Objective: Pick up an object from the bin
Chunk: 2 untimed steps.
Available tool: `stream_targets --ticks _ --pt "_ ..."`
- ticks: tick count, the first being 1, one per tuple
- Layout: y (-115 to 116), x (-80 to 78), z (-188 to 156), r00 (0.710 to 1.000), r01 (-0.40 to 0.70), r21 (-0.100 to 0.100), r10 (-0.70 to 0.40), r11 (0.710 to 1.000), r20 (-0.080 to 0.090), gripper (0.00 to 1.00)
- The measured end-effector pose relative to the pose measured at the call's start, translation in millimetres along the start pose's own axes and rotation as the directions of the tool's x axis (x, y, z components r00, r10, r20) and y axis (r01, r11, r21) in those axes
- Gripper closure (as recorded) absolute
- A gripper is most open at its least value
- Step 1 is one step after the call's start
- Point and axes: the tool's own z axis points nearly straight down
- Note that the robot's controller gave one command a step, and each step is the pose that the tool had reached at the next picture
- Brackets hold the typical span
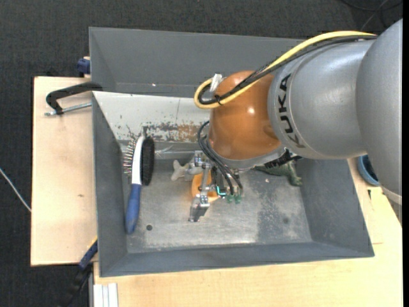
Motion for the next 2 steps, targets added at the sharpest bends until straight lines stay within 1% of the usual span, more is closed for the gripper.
stream_targets --ticks 1,2 --pt "-24 -52.5 26 0.996 0.087 -0.003 -0.087 0.996 0.006 0.0" --pt "-35 -77.4 68 0.999 -0.047 -0.003 0.047 0.999 0.008 0.0"
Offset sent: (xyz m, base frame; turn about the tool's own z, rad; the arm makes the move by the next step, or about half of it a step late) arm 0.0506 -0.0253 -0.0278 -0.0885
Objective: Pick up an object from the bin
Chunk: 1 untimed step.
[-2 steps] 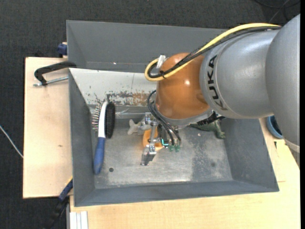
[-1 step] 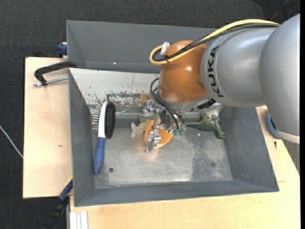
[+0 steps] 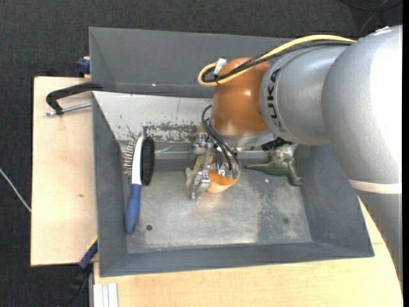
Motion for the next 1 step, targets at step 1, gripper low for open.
stream_targets --ticks 1 --pt "-0.1 -0.7 -1.5 1.0 0.0 0.0 0.0 1.0 0.002 1.0"
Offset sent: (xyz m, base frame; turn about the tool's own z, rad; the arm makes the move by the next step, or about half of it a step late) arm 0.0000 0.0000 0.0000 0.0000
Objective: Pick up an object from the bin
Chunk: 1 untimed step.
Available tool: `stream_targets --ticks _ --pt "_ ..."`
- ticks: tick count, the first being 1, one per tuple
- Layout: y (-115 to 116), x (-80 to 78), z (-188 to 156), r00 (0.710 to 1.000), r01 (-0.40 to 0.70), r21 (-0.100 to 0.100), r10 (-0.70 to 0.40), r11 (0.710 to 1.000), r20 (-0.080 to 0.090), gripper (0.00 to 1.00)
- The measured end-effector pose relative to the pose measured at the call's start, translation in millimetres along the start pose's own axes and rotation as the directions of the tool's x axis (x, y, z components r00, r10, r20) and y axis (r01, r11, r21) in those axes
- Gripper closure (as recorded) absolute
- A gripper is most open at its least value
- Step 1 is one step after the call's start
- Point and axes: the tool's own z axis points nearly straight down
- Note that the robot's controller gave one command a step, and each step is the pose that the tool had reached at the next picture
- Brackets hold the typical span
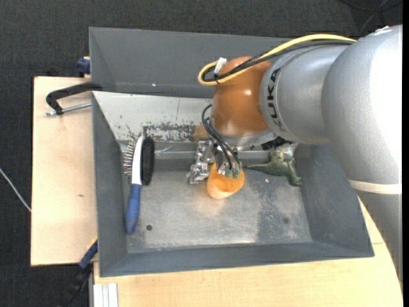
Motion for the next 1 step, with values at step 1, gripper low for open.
stream_targets --ticks 1 --pt "4.3 8.2 -159.7 0.998 0.057 0.001 -0.057 0.998 0.009 1.0"
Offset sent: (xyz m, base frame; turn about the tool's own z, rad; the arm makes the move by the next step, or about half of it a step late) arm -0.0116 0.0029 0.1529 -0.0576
